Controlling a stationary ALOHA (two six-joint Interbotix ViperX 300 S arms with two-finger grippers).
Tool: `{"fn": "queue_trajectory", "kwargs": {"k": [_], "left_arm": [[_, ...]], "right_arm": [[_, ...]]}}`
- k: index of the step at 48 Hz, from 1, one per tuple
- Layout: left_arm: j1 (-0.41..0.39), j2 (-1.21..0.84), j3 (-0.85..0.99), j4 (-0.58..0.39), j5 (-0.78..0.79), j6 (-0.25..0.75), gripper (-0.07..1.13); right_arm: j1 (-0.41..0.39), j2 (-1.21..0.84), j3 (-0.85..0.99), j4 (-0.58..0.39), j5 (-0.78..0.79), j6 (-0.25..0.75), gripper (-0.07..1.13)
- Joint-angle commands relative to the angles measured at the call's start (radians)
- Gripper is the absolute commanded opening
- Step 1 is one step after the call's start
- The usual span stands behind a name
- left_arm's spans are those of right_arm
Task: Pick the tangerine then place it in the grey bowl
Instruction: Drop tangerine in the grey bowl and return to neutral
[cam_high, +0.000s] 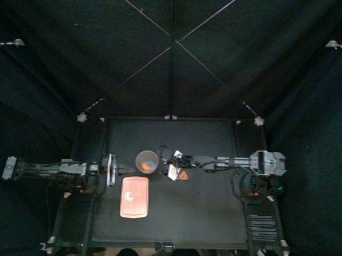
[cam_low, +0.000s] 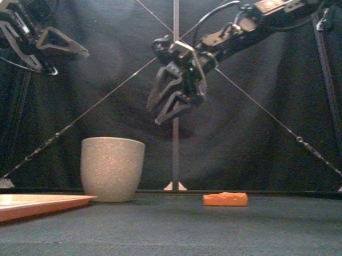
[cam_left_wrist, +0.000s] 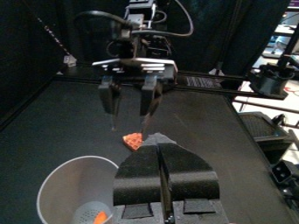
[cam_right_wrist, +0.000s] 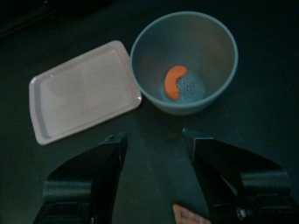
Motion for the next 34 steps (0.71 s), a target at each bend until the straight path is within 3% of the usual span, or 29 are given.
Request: {"fn": "queue_trajectory", "kwargs": {"k": [1,9,24,34], "left_arm": [[0.006,0.003,-0.012,0.005,-0.014,0.002,0.04],[0.018,0.003,-0.008,0.005,-0.017,0.002,0.04],[0.031,0.003,0.002,0.005,-0.026,0.003,0.04],[0.032,0.003,0.014,0.003,-0.04,0.003,0.04]], "right_arm": [[-0.002,-0.127,0.127,-0.002,-0.163,0.0,0.89],[0.021,-0.213,0.295,-0.052,-0.357,-0.002,0.89],[0.094,-0.284,0.414,-0.25,-0.528,0.008,0.89],[0.115,-0.365,0.494,-0.242,-0.615,0.009,0.89]]}}
